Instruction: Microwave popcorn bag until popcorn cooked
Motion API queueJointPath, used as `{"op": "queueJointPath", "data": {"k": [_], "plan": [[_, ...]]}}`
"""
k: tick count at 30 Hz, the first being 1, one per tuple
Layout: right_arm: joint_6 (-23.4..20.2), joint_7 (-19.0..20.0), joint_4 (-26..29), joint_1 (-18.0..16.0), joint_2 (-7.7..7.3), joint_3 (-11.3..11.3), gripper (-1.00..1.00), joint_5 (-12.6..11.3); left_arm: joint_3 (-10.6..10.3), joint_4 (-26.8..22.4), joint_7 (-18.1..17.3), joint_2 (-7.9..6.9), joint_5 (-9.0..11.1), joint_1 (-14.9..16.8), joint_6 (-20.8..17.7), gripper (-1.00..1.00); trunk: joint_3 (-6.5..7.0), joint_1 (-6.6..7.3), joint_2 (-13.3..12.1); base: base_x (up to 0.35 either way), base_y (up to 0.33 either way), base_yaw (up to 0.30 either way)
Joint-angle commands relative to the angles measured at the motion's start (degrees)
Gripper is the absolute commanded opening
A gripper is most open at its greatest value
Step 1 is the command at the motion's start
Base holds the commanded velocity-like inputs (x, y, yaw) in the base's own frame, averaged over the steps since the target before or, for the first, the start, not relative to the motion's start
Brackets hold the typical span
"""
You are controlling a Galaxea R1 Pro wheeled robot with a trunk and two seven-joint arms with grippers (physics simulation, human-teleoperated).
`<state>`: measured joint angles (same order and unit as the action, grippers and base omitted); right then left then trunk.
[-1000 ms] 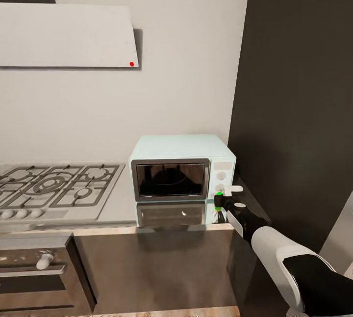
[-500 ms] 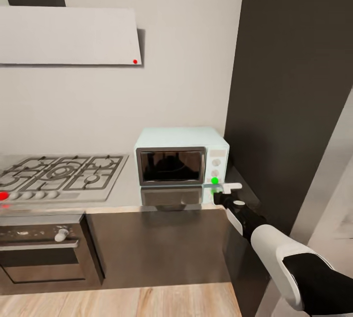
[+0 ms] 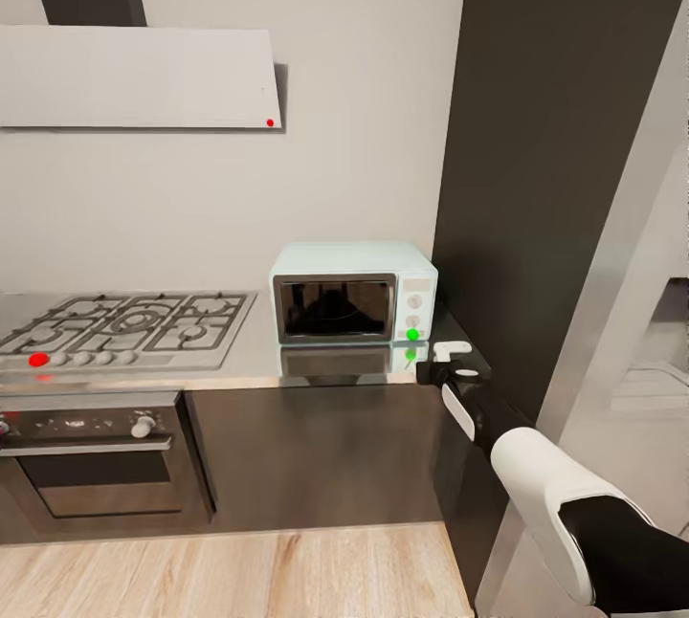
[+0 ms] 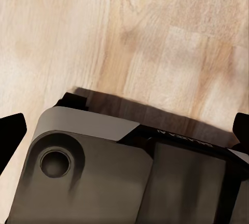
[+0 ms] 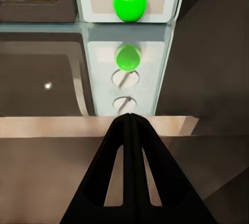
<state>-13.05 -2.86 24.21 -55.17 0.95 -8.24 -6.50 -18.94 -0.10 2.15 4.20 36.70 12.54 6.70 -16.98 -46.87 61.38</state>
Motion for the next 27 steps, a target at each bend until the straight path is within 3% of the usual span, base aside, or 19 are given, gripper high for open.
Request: {"op": "queueJointPath", "data": {"k": [1, 14, 23, 27], "plan": [[-0.38, -0.3, 0.21, -0.03, -0.06, -0.45, -1.0, -0.6, -0.48, 0.01, 0.22, 0.02, 0.3, 0.03, 0.16, 1.0, -0.07, 0.0, 0.04, -0.014, 0.0, 0.0], [-2.27, -0.3, 0.4, -0.03, -0.07, -0.46, -1.0, -0.77, -0.48, 0.01, 0.22, -0.03, 0.26, 0.03, 0.24, 1.0, -0.07, 0.0, 0.04, -0.012, 0.0, 0.0], [-1.78, -0.3, 0.33, -0.03, -0.15, -0.46, -1.0, -0.75, -0.48, 0.01, 0.22, 0.02, 0.36, 0.03, 0.22, 1.0, -0.07, 0.0, 0.04, -0.316, 0.0, 0.0], [-1.45, -0.5, -3.06, 0.0, -0.08, -0.46, -1.0, -1.06, -0.46, 0.01, 0.22, -0.04, 0.39, 0.03, 0.2, 1.0, -0.07, 0.0, 0.04, -0.27, 0.0, 0.0]]}}
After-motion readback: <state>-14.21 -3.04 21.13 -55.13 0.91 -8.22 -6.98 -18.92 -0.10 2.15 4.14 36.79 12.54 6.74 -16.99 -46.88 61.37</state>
